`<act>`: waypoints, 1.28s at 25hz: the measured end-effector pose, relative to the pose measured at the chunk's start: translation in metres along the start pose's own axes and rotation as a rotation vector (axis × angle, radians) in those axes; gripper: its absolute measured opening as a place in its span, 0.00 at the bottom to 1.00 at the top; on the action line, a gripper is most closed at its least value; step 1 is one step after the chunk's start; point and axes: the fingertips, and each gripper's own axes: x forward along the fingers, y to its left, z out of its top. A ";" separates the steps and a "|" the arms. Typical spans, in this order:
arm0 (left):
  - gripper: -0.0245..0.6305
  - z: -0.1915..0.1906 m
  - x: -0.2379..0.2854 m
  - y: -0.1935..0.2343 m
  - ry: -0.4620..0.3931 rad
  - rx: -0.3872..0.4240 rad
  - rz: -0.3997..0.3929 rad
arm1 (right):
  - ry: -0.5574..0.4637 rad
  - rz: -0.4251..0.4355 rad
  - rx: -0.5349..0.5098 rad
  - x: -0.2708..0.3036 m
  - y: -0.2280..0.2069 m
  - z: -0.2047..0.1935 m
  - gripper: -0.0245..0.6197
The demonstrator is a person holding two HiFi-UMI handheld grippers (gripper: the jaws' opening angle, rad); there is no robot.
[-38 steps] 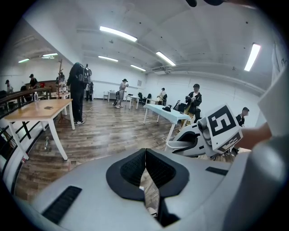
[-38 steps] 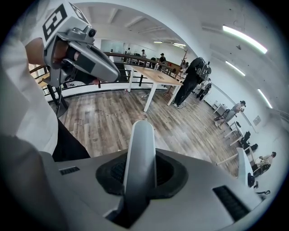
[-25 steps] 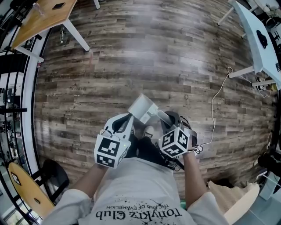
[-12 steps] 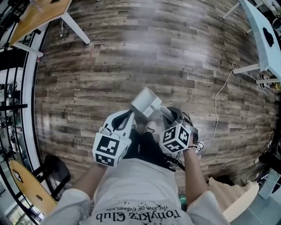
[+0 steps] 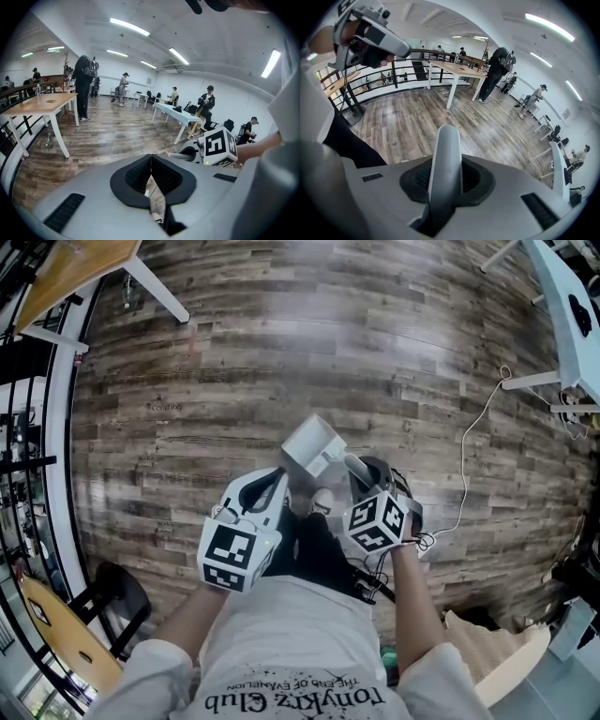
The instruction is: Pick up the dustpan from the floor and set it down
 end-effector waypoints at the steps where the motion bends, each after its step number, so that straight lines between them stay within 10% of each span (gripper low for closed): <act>1: 0.07 0.000 0.002 0.001 0.002 -0.002 0.000 | 0.000 0.000 0.003 0.002 -0.001 -0.001 0.17; 32: 0.07 0.001 0.022 0.005 0.033 -0.018 0.009 | 0.011 0.031 0.026 0.039 -0.002 -0.027 0.17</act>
